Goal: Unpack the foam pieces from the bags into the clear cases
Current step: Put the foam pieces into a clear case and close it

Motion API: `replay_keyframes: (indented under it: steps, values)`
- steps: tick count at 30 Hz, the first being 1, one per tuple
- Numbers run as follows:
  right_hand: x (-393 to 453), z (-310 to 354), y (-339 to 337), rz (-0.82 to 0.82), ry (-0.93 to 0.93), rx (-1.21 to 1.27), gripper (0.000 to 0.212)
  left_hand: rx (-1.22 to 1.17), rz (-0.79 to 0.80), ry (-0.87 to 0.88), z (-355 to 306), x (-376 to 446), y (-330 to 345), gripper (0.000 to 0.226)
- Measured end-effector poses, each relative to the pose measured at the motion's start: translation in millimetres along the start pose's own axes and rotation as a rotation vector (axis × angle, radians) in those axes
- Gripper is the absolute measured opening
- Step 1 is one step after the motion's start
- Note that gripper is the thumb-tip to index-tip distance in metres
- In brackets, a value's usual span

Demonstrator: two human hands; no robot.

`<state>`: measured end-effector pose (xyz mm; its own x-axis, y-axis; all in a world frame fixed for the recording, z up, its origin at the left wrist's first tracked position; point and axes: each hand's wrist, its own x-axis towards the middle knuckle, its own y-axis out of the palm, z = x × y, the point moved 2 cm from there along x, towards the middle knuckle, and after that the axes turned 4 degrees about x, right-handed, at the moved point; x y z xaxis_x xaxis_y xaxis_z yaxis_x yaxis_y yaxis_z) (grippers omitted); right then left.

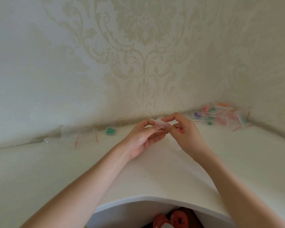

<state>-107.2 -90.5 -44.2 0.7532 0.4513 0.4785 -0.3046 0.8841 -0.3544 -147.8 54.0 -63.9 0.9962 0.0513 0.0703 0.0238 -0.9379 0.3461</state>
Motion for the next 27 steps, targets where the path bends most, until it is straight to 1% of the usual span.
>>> replay_keyframes:
  steps: [2,6,11,16,18,20,22,25,27]
  values:
    - [-1.7,0.0,1.3,-0.006,-0.021,-0.042,0.008,-0.036,0.012,0.005,1.1,-0.8,0.5,0.009]
    - [-2.1,-1.4,5.5,-0.026,-0.047,-0.083,0.009,-0.078,-0.019,0.007,1.2,-1.7,0.6,0.014]
    - [-2.7,-1.4,5.3,-0.077,-0.088,-0.152,0.01,-0.016,-0.046,0.053,-0.1,0.9,1.6,0.015]
    - [-3.0,-1.7,9.1,-0.109,-0.13,-0.23,0.012,0.02,-0.036,0.08,-2.8,1.4,-0.5,0.013]
    - [-2.1,-2.2,8.0,-0.138,-0.123,-0.231,0.014,0.066,-0.004,0.095,-3.3,-1.0,0.5,0.02]
    - [1.2,-4.3,1.0,-0.216,-0.095,-0.232,0.018,0.162,0.056,0.101,-0.3,-4.6,5.3,0.032]
    - [4.0,-6.7,-5.8,-0.269,-0.049,-0.204,0.022,0.193,0.138,0.064,3.6,-8.3,11.2,0.033]
    - [3.4,-10.5,-5.7,-0.207,0.061,-0.123,0.023,0.148,0.26,-0.044,6.8,-10.7,16.4,0.024]
    - [3.3,-11.0,-2.3,-0.156,0.111,-0.108,0.023,0.132,0.264,-0.089,8.1,-11.1,16.4,0.024]
